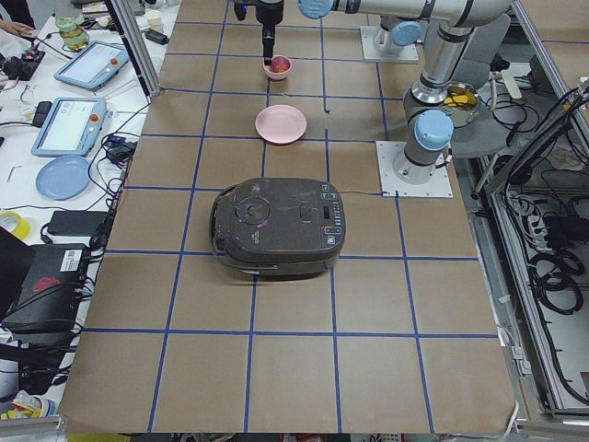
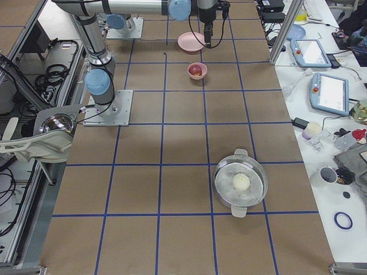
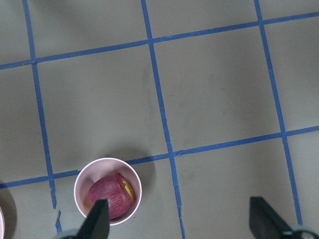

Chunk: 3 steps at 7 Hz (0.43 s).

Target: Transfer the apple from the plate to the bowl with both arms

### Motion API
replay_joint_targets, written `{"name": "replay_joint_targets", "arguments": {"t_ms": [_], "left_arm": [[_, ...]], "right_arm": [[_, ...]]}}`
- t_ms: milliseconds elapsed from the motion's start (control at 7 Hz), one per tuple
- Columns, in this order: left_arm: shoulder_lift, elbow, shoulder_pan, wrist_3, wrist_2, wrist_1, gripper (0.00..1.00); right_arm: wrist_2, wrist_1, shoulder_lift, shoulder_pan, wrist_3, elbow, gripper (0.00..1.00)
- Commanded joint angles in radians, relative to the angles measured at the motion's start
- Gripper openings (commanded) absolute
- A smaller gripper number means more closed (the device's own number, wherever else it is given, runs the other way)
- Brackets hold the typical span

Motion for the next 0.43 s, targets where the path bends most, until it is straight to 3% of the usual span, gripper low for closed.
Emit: {"name": "replay_joint_targets", "arguments": {"t_ms": [0, 286], "left_arm": [[-0.001, 0.006, 0.001, 0.0, 0.001, 0.0, 1.0], [-0.001, 0.003, 0.0, 0.0, 0.001, 0.0, 1.0]], "right_arm": [[0.0, 0.001, 0.0, 0.0, 0.0, 0.0, 1.0], [0.0, 0.001, 0.0, 0.0, 0.0, 0.0, 1.0]]}}
